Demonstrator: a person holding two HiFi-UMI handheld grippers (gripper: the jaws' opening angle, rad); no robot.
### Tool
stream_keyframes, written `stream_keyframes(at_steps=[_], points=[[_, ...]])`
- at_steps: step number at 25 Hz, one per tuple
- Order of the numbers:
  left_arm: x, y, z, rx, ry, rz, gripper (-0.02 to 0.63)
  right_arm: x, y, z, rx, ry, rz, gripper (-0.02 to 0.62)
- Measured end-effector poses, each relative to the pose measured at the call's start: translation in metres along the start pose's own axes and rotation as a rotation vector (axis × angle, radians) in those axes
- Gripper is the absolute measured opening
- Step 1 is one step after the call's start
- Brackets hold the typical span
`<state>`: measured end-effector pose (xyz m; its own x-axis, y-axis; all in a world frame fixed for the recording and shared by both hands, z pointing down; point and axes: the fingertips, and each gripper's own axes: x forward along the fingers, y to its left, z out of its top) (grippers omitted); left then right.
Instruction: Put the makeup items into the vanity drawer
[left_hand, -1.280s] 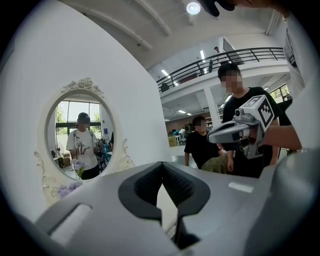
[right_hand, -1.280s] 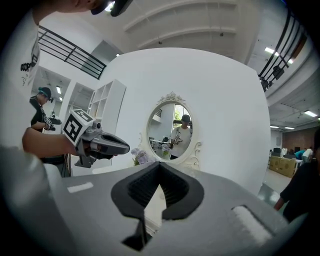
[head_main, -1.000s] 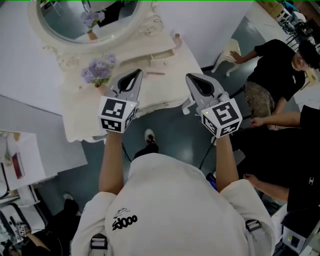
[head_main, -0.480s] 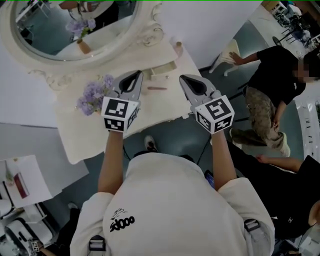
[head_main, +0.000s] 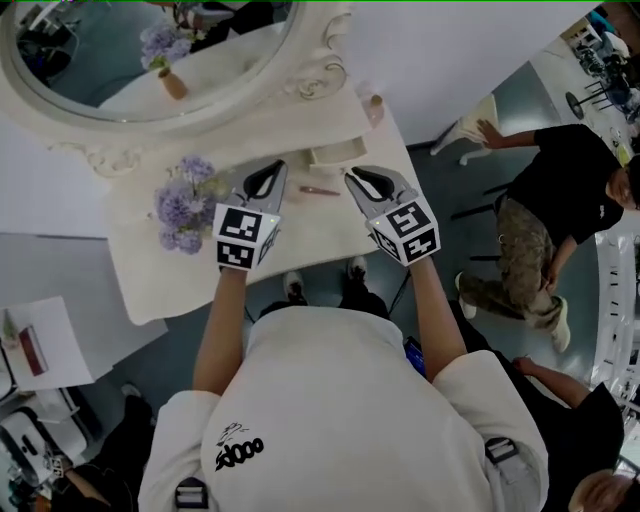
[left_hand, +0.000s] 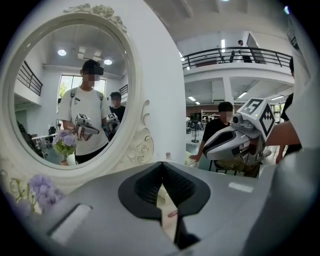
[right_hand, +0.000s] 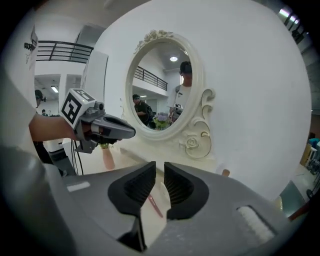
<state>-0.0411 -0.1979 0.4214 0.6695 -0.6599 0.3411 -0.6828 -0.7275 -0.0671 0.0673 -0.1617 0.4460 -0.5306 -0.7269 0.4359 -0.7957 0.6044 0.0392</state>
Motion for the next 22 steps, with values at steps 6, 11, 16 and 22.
stream_keyframes(at_steps=[6, 11, 16, 22], points=[[0.011, 0.004, -0.044, -0.117, 0.119, 0.1, 0.018, 0.042, -0.008, -0.05, -0.028, 0.128, 0.162, 0.069], [0.026, 0.008, -0.076, -0.162, 0.18, 0.156, 0.018, 0.073, -0.008, -0.095, -0.077, 0.232, 0.25, 0.075], [0.026, 0.004, -0.104, -0.209, 0.239, 0.184, 0.018, 0.095, 0.004, -0.142, -0.125, 0.353, 0.329, 0.092], [0.024, 0.007, -0.12, -0.234, 0.268, 0.196, 0.018, 0.118, 0.006, -0.184, -0.207, 0.464, 0.353, 0.103]])
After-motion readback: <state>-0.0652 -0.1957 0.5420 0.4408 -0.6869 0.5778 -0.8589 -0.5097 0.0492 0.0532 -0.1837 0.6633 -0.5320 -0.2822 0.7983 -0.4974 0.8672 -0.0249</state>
